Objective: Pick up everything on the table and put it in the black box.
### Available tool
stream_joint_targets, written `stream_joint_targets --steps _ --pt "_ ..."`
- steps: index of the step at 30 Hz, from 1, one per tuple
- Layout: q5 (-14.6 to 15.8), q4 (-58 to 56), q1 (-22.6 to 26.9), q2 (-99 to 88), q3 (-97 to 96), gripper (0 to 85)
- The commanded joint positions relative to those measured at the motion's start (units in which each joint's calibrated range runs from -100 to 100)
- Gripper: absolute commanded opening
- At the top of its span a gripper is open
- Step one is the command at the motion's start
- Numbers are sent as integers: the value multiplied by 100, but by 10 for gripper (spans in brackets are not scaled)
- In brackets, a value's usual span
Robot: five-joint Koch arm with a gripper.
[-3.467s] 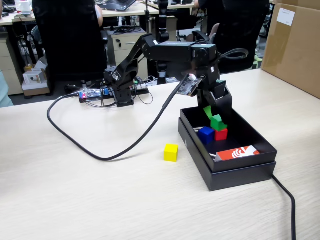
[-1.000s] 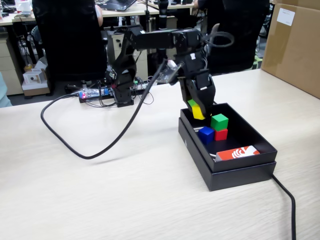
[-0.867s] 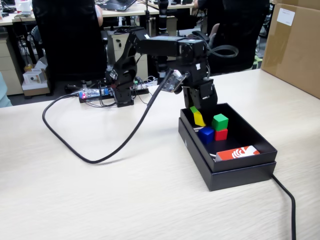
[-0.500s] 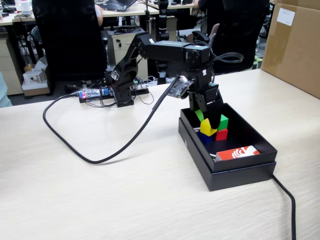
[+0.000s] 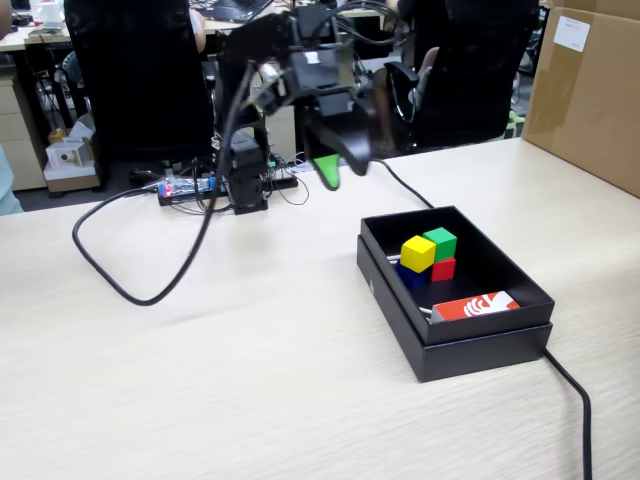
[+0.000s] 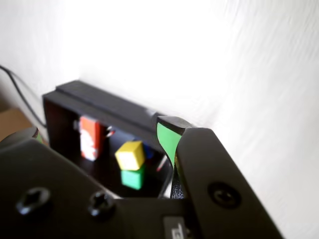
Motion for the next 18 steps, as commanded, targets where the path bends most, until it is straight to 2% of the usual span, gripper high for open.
stream_joint_targets --steps 1,4,9,13,18 --pt "-239 594 -244 -1455 -751 471" --pt "-313 1234 -400 -2522 -2202 483" --pt "-283 2141 -396 -3784 -4369 501" --pt "-269 3255 -400 -4450 -5892 503" --pt "-269 4102 -444 -5150 -7270 519"
